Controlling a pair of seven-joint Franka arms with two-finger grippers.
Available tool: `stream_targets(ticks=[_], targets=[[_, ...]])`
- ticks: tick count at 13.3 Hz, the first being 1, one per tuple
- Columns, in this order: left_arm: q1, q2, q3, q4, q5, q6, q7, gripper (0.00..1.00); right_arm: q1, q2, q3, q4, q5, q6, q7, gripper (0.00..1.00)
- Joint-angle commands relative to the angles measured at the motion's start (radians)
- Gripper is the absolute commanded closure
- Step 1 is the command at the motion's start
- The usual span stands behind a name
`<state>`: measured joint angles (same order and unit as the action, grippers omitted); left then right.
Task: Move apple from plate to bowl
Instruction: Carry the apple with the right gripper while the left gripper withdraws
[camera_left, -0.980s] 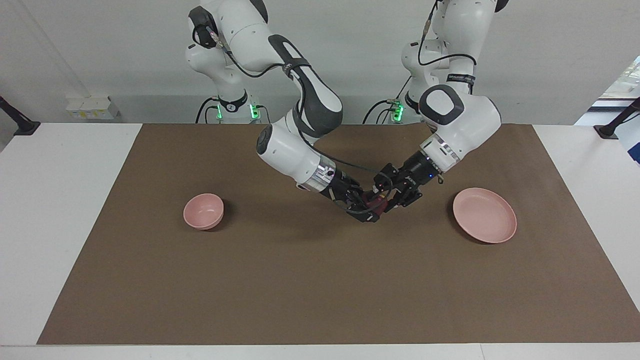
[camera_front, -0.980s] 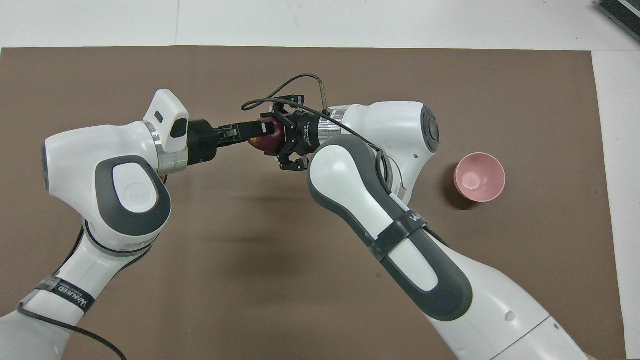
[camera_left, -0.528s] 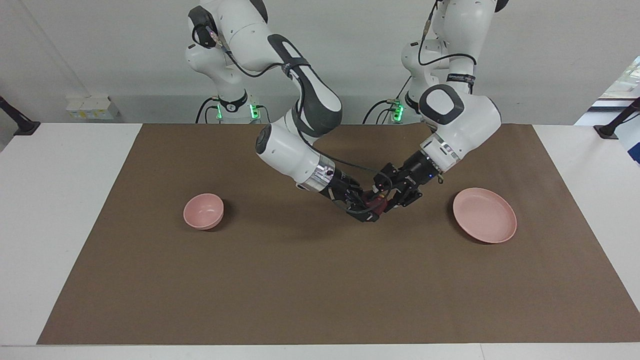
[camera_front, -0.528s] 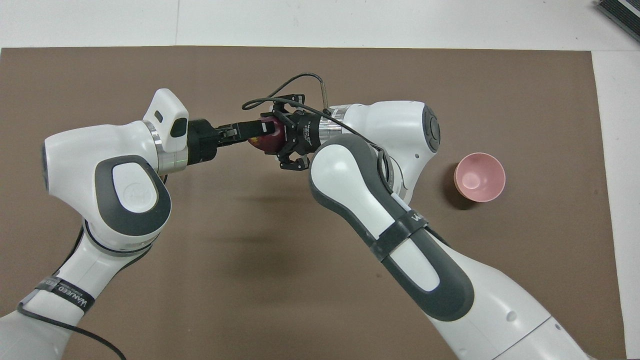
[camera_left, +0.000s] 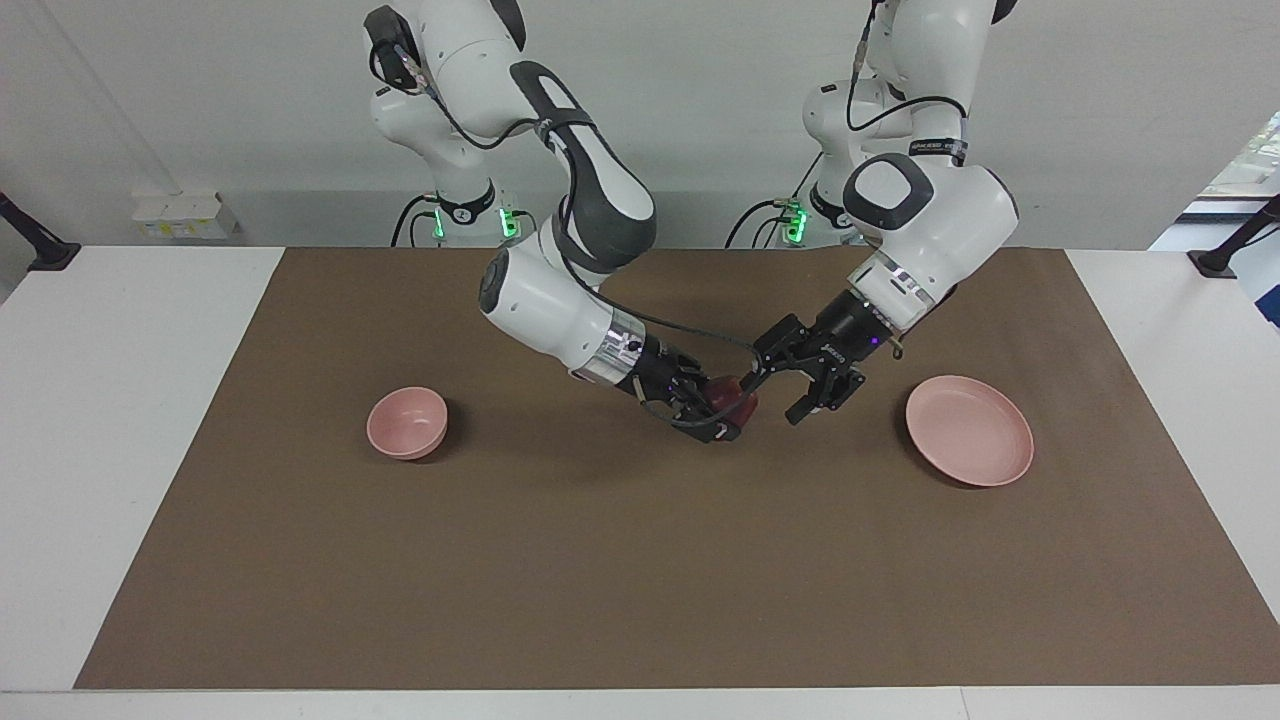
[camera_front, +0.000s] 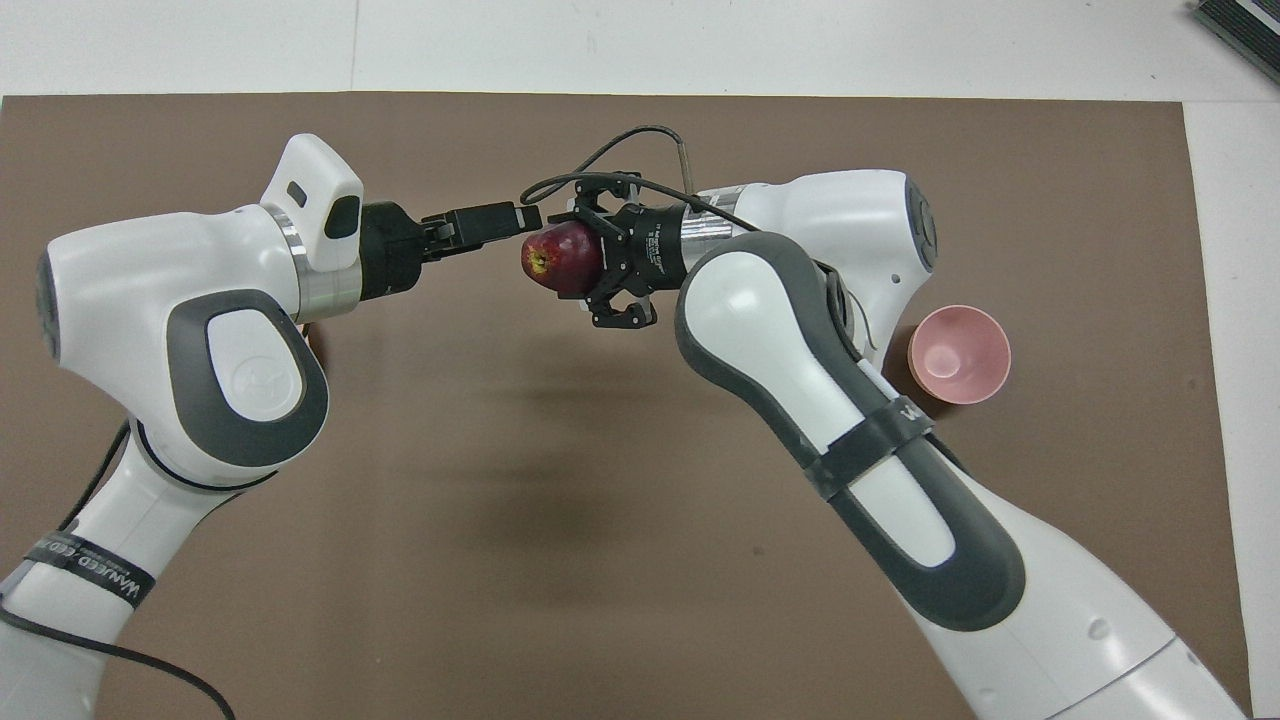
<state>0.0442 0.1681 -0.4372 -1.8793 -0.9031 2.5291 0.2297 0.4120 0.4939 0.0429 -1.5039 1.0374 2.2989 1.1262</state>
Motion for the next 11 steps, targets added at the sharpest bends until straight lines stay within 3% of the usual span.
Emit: stream_targets(ticks=[1, 5, 8, 11], targets=[[0.008, -0.006, 0.011, -0.001, 0.091, -0.004, -0.026, 0.0, -0.076, -0.083, 0.003, -0.055, -0.025, -0.119, -0.068, 1.0], [0.006, -0.001, 0.011, -0.004, 0.422, -0.019, -0.026, 0.0, -0.192, -0.152, 0.003, -0.073, -0.182, -0.33, -0.146, 1.0], [0.067, -0.007, 0.017, -0.003, 0.435, -0.159, -0.027, 0.0, -0.231, -0.201, 0.003, -0.073, -0.447, -0.473, -0.267, 1.0], [0.108, -0.024, 0.021, 0.008, 0.447, -0.197, -0.027, 0.0, -0.274, -0.227, 0.003, -0.093, -0.713, -0.578, -0.425, 1.0]])
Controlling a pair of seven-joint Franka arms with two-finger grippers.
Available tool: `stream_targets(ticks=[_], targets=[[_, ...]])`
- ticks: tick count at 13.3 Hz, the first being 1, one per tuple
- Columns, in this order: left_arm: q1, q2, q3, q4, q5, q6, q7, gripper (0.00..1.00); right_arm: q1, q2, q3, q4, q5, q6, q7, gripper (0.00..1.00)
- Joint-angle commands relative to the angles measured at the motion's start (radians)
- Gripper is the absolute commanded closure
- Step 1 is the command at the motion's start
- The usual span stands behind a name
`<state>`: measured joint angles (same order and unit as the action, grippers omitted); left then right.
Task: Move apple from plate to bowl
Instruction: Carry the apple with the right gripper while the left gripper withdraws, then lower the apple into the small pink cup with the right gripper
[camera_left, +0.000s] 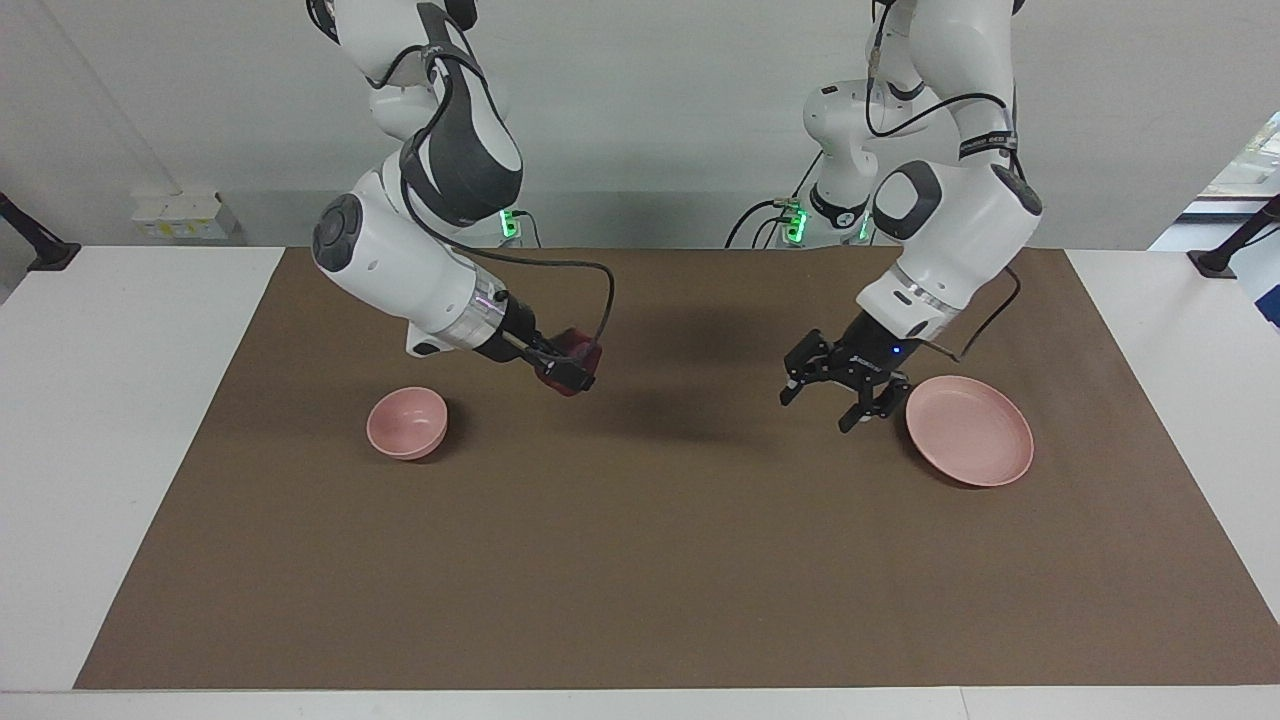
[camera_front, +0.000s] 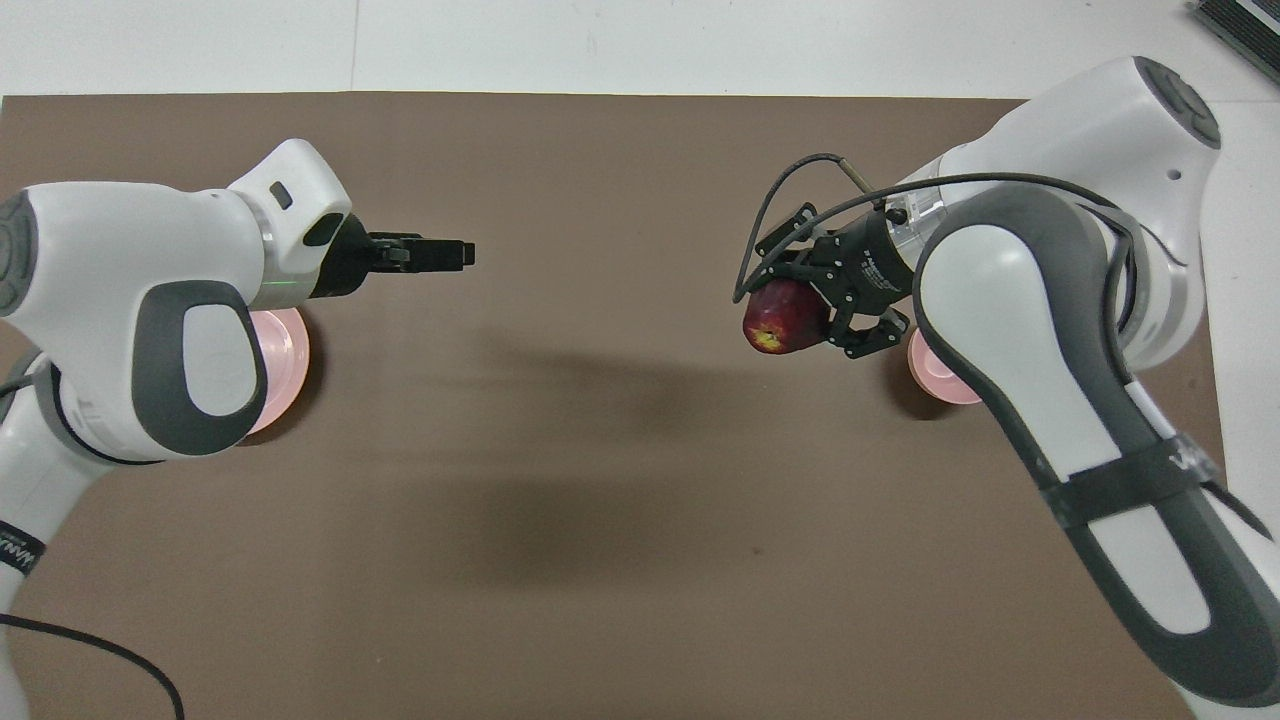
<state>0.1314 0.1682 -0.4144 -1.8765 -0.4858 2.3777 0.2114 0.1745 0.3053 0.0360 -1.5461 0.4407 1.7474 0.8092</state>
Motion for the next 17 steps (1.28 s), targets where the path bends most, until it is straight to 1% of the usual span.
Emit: stream_targets(ticks=[1, 2, 3, 4, 5, 6, 7, 8, 9, 11, 13, 14, 16, 17], targets=[[0.027, -0.026, -0.001, 0.016, 0.071, -0.064, -0.009, 0.0, -0.047, -0.06, 0.01, -0.09, -0.181, -0.019, -0.181, 1.0], [0.028, -0.024, -0.001, 0.037, 0.14, -0.098, -0.01, 0.0, -0.068, -0.084, 0.01, -0.145, -0.244, 0.003, -0.264, 1.0], [0.028, -0.029, 0.0, 0.065, 0.22, -0.167, -0.01, 0.0, -0.09, -0.112, 0.01, -0.207, -0.291, 0.048, -0.338, 1.0], [0.028, -0.032, 0.017, 0.117, 0.295, -0.255, -0.01, 0.0, -0.116, -0.15, 0.01, -0.294, -0.34, 0.116, -0.423, 1.0], [0.025, -0.032, 0.029, 0.155, 0.321, -0.325, -0.012, 0.0, -0.137, -0.173, 0.01, -0.352, -0.377, 0.182, -0.488, 1.0], [0.027, -0.032, 0.04, 0.178, 0.331, -0.368, -0.012, 0.0, -0.163, -0.178, 0.01, -0.383, -0.404, 0.219, -0.533, 1.0], [0.022, -0.048, 0.064, 0.18, 0.331, -0.403, -0.012, 0.0, -0.193, -0.169, 0.01, -0.393, -0.411, 0.239, -0.559, 1.0], [0.011, -0.088, 0.081, 0.18, 0.331, -0.443, -0.012, 0.0, -0.202, -0.164, 0.01, -0.4, -0.416, 0.253, -0.579, 1.0], [-0.008, -0.122, 0.124, 0.184, 0.331, -0.481, -0.015, 0.0, -0.216, -0.154, 0.01, -0.404, -0.43, 0.271, -0.588, 1.0], [-0.096, -0.17, 0.24, 0.22, 0.331, -0.561, -0.014, 0.0, -0.239, -0.129, 0.012, -0.405, -0.43, 0.3, -0.579, 1.0], [-0.209, -0.171, 0.382, 0.292, 0.34, -0.667, -0.014, 0.0, -0.243, -0.106, 0.012, -0.405, -0.427, 0.349, -0.576, 1.0], [-0.242, -0.171, 0.419, 0.328, 0.358, -0.716, -0.014, 0.0, -0.247, -0.101, 0.012, -0.405, -0.427, 0.363, -0.576, 1.0], [-0.289, -0.174, 0.443, 0.373, 0.42, -0.787, -0.014, 0.0, -0.239, -0.086, 0.012, -0.407, -0.427, 0.365, -0.567, 1.0], [-0.299, -0.182, 0.445, 0.375, 0.44, -0.813, -0.014, 0.0, -0.24, -0.08, 0.012, -0.407, -0.427, 0.371, -0.57, 1.0]])
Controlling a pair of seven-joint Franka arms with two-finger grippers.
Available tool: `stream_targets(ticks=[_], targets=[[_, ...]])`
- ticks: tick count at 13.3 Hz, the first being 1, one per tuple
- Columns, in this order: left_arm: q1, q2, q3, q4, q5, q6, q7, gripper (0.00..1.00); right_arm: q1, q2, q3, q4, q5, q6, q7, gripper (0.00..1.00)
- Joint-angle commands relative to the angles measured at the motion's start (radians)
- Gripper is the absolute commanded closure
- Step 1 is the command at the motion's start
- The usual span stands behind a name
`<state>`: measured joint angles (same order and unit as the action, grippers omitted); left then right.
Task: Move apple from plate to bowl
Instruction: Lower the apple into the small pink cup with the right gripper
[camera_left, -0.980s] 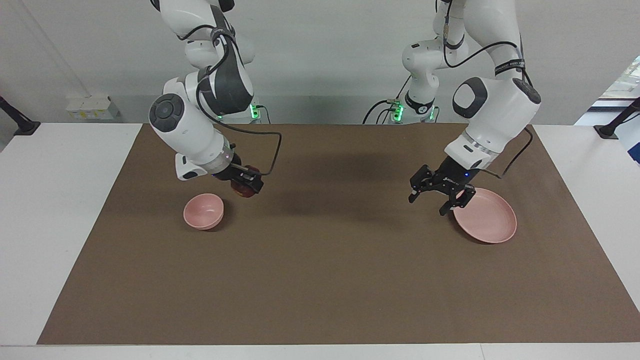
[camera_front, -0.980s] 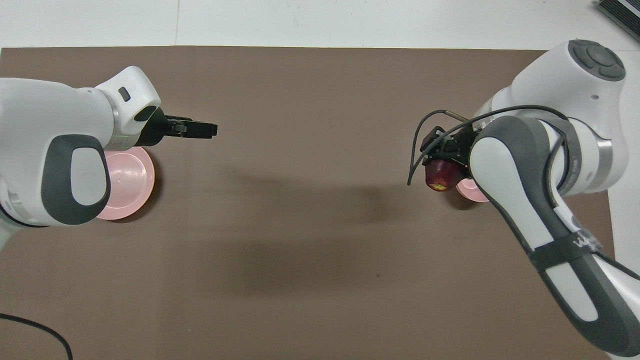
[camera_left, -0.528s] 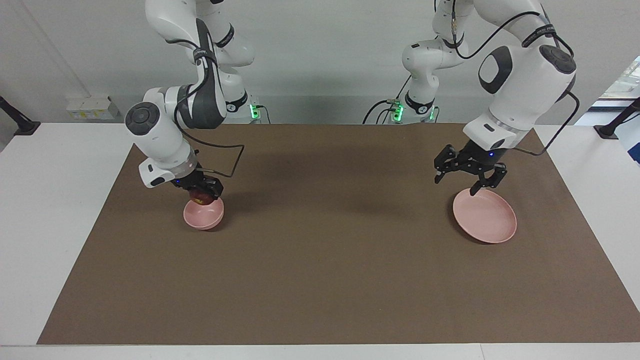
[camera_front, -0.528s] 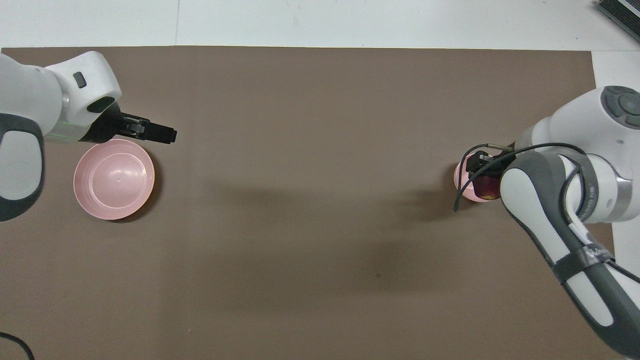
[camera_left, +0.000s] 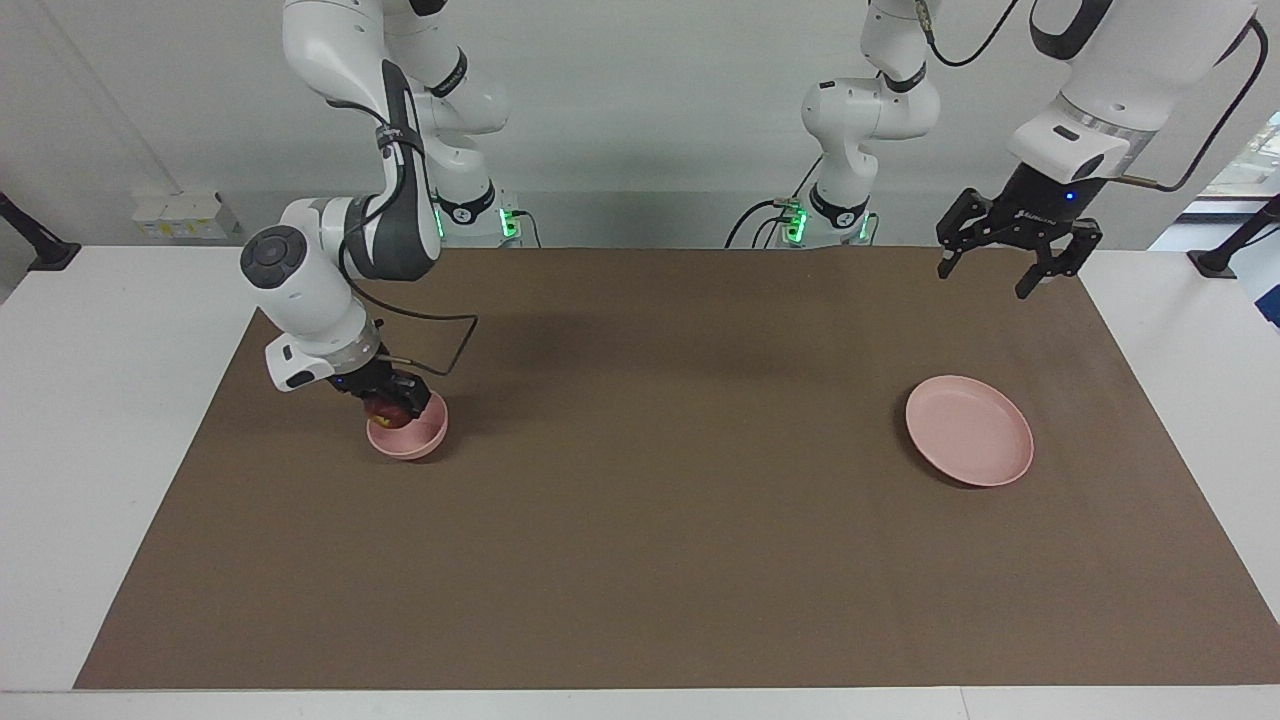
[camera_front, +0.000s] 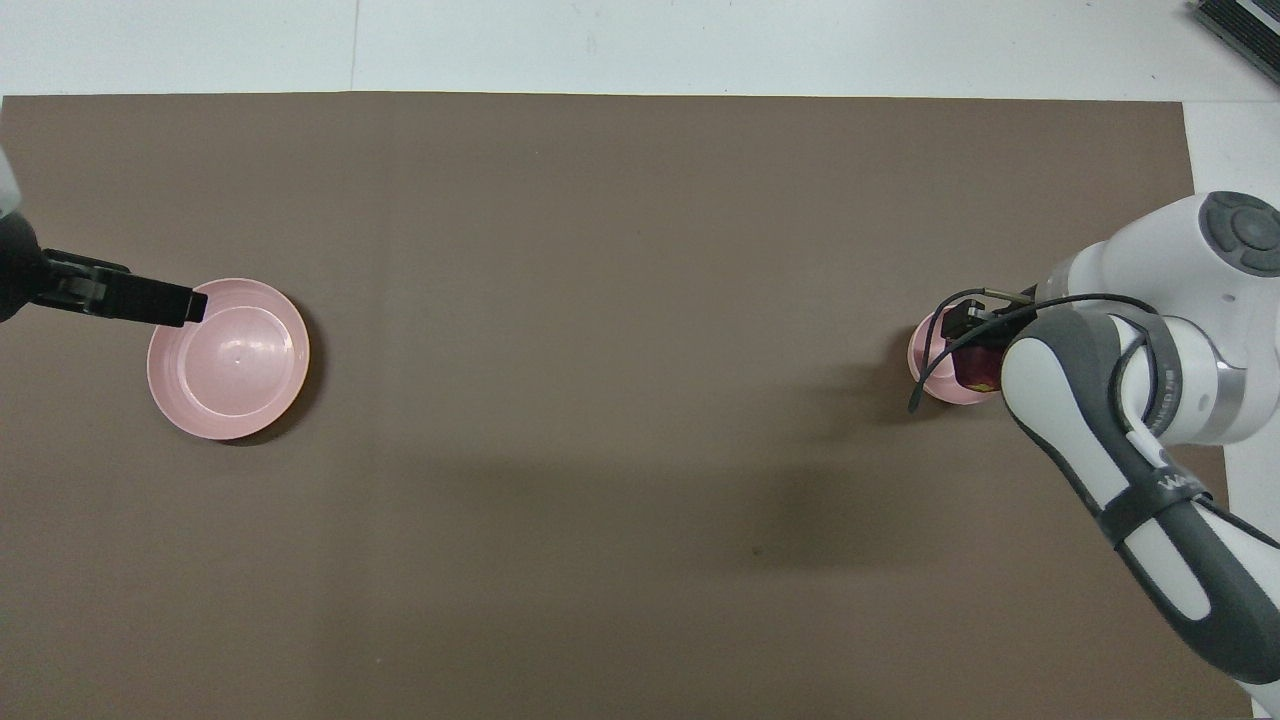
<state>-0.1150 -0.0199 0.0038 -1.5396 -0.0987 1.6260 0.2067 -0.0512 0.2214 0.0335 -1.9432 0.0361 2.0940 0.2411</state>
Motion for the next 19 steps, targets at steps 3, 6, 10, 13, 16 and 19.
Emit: stream_targets(ticks=[3, 6, 10, 13, 16, 19], targets=[[-0.054, -0.003, 0.042, 0.048, 0.056, -0.107, -0.009, 0.0, -0.012, 0.035, 0.016, -0.008, -0.009, 0.069, 0.003, 1.0], [-0.058, 0.0, 0.059, 0.096, 0.069, -0.141, -0.009, 0.0, -0.001, 0.045, 0.016, -0.008, -0.008, 0.086, 0.037, 0.95], [-0.152, 0.0, 0.134, 0.115, 0.146, -0.176, -0.012, 0.0, -0.001, 0.068, 0.016, -0.008, -0.008, 0.089, 0.041, 0.68], [-0.117, 0.0, 0.131, 0.113, 0.1, -0.169, -0.023, 0.0, -0.001, 0.068, 0.016, -0.008, -0.008, 0.09, 0.043, 0.27], [-0.117, 0.0, 0.134, 0.115, 0.097, -0.176, -0.038, 0.0, -0.001, 0.07, 0.016, -0.005, -0.008, 0.086, 0.044, 0.0], [-0.121, -0.021, 0.125, 0.107, 0.097, -0.172, -0.055, 0.0, -0.001, 0.072, 0.016, 0.013, -0.008, 0.074, 0.04, 0.0]])
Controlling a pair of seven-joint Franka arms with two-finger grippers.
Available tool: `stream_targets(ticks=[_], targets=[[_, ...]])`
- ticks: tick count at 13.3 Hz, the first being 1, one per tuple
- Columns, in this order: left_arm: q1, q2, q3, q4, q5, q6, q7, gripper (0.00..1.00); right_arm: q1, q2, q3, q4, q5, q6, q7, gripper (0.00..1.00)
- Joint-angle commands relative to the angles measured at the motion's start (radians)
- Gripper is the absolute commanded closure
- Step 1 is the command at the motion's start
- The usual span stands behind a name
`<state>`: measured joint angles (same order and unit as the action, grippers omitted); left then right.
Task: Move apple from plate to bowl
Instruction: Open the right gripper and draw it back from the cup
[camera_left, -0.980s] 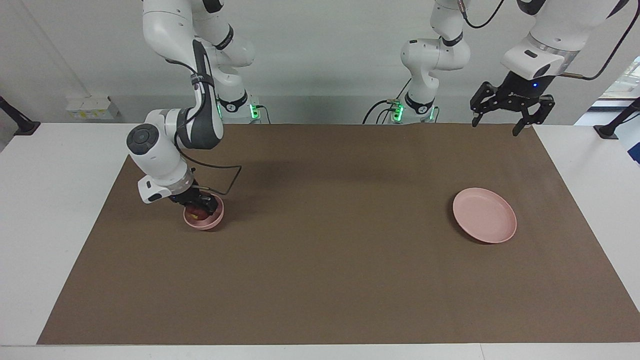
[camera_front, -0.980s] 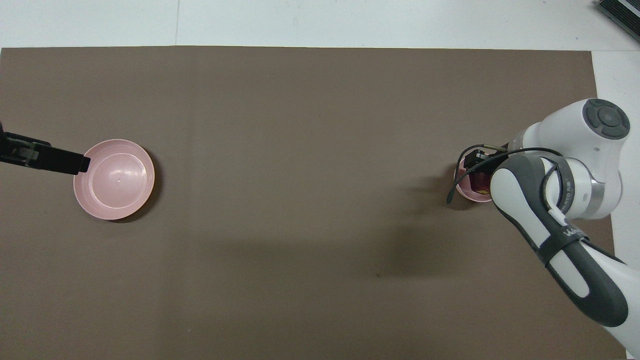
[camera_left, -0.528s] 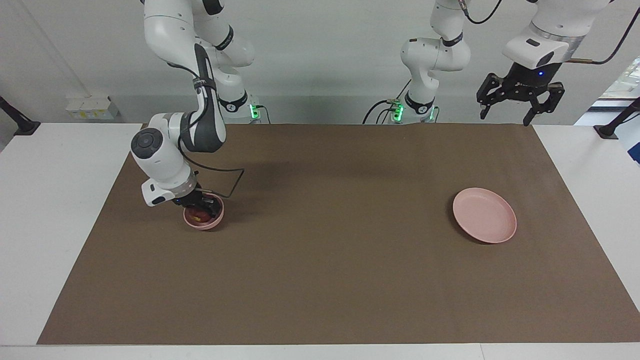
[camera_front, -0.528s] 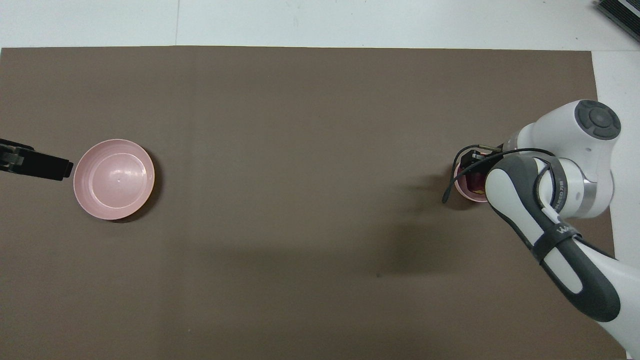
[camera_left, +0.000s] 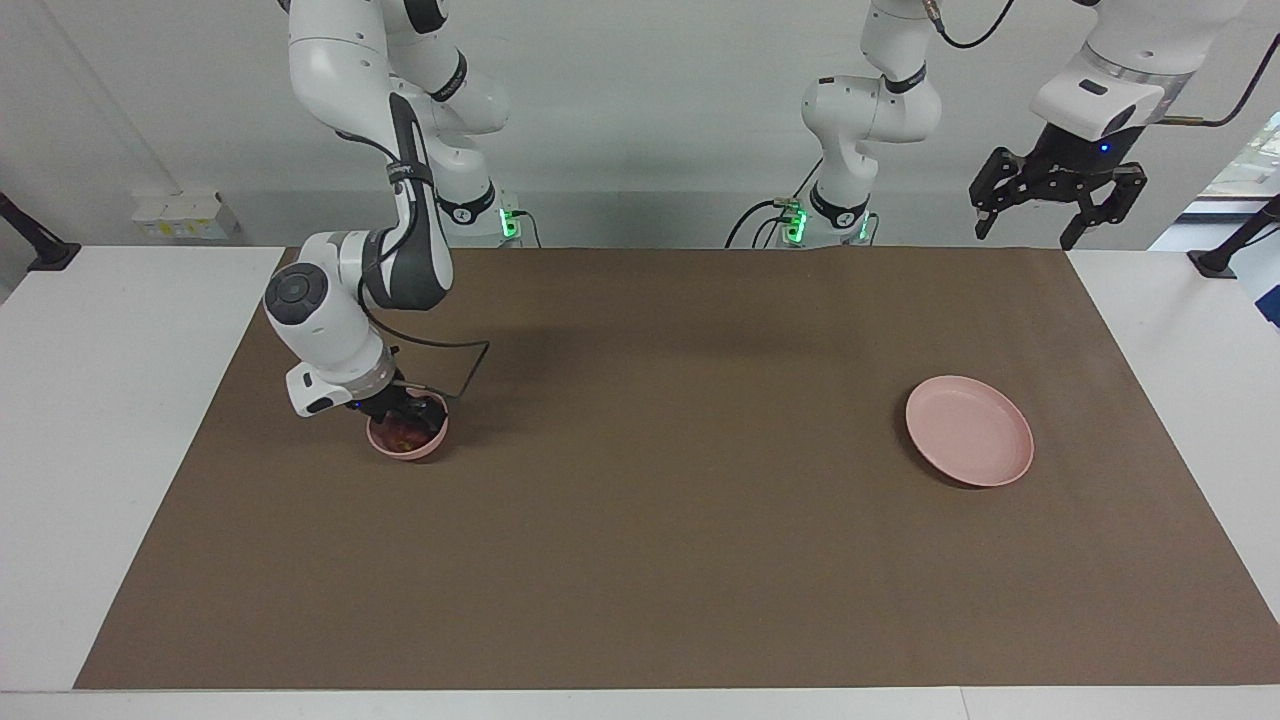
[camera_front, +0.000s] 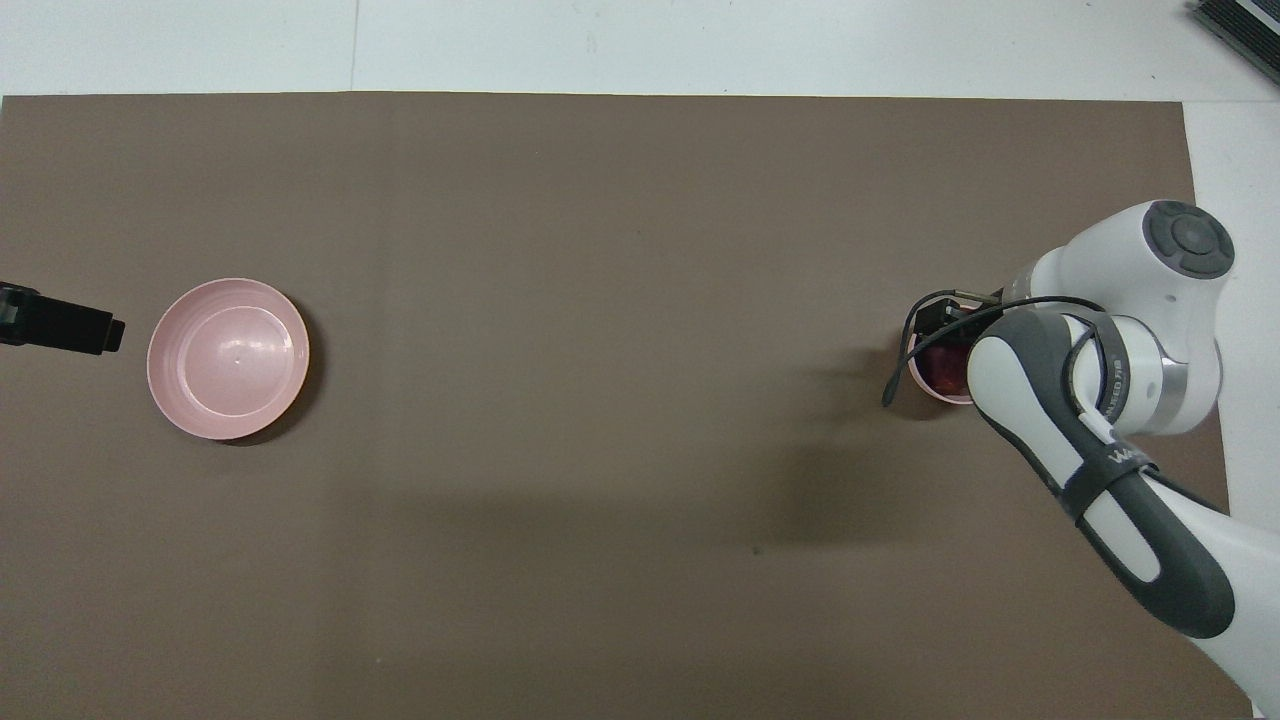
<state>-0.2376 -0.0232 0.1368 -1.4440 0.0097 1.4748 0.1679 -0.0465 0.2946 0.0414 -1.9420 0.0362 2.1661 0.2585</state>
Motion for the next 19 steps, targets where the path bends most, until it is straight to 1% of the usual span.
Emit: stream_targets(ticks=[1, 4, 6, 7, 9, 13, 14, 15, 16, 17, 19], targets=[[-0.002, -0.039, -0.008, 0.005, -0.011, -0.025, -0.016, 0.0, -0.004, -0.012, 0.008, 0.027, -0.009, -0.011, 0.022, 0.0], [0.006, -0.041, 0.001, 0.001, -0.01, -0.025, -0.016, 0.0, -0.001, -0.064, 0.014, 0.095, -0.027, -0.115, 0.019, 0.0], [0.015, -0.041, 0.003, 0.001, -0.01, -0.025, -0.016, 0.0, 0.007, -0.106, 0.018, 0.156, -0.032, -0.222, 0.016, 0.0], [0.017, -0.041, 0.003, 0.001, -0.01, -0.025, -0.015, 0.0, 0.028, -0.129, 0.015, 0.185, -0.042, -0.277, 0.018, 0.0], [0.017, -0.041, 0.003, 0.001, -0.01, -0.025, -0.016, 0.0, 0.071, -0.204, 0.018, 0.19, -0.125, -0.321, 0.03, 0.0], [0.017, -0.041, 0.003, 0.001, -0.01, -0.025, -0.016, 0.0, 0.177, -0.313, 0.015, 0.193, -0.139, -0.409, 0.146, 0.0], [0.017, -0.041, 0.003, 0.001, -0.01, -0.025, -0.016, 0.0, 0.178, -0.34, 0.015, 0.202, -0.139, -0.429, 0.145, 0.0], [0.017, -0.041, 0.003, 0.001, -0.01, -0.025, -0.015, 0.0, 0.175, -0.362, 0.011, 0.231, -0.139, -0.458, 0.136, 0.0], [0.017, -0.041, 0.003, 0.001, -0.01, -0.025, -0.016, 0.0, 0.166, -0.368, 0.005, 0.277, -0.139, -0.516, 0.125, 0.0], [0.017, -0.041, 0.003, 0.001, -0.01, -0.025, -0.016, 0.0, 0.16, -0.367, -0.001, 0.343, -0.139, -0.582, 0.092, 0.0], [0.017, -0.041, 0.003, 0.001, -0.01, -0.025, -0.016, 0.0, 0.126, -0.367, -0.032, 0.441, -0.137, -0.679, -0.028, 0.0]])
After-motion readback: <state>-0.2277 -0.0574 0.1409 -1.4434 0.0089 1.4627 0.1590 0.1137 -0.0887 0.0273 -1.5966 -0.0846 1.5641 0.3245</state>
